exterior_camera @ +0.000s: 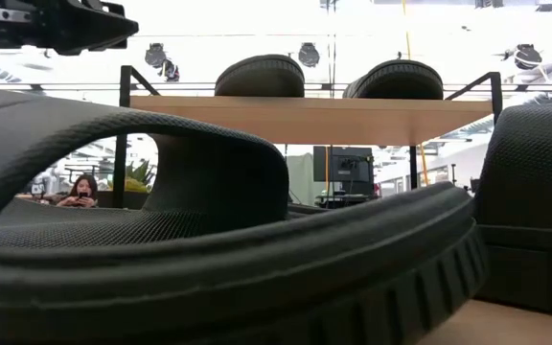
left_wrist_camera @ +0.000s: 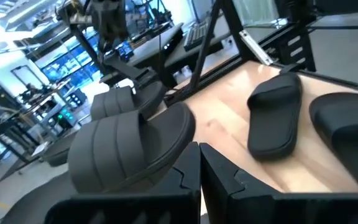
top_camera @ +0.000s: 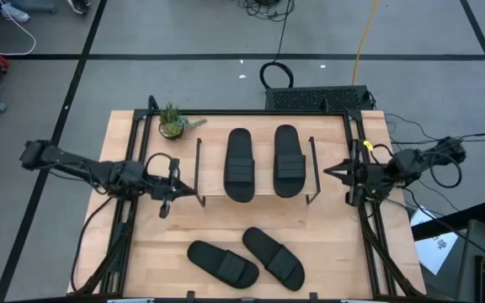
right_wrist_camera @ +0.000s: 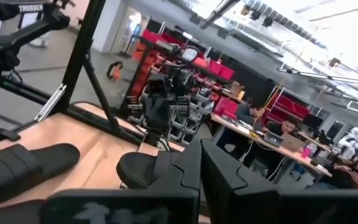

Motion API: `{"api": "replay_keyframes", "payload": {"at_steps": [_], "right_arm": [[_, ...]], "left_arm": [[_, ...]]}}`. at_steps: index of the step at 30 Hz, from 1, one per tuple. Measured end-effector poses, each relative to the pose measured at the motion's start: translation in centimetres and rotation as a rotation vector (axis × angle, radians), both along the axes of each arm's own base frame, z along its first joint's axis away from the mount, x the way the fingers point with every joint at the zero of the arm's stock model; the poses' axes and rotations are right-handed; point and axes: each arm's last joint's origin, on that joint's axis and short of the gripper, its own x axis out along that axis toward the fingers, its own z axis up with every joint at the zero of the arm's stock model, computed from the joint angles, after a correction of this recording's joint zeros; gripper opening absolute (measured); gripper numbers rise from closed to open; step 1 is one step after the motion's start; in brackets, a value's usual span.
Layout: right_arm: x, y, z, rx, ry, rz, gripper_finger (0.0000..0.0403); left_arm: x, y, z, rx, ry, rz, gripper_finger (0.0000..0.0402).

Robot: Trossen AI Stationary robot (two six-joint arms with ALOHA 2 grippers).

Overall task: Pick and place slides into the shelf
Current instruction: Put the black slipper under the shelf

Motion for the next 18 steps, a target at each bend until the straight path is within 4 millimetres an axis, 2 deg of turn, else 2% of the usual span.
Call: {"api": "replay_keyframes", "payload": {"at_steps": [5, 9, 18], "right_arm": [[0.6, 0.0, 1.0, -0.009, 0.027, -0.077, 0.0000], [0.6, -0.2, 0.7, 0.001, 0.064, -0.152, 0.0000], [0.7, -0.1, 0.2, 0.031, 0.109, -0.151, 0.0000]], "left_arm": [[-0.1, 0.5, -0.4, -0.017, 0.047, 0.024, 0.0000], [-0.2, 0.5, -1.0, -0.009, 0.109, 0.027, 0.0000], [-0.2, 0.6, -1.2, 0.014, 0.129, 0.027, 0.0000]]}}
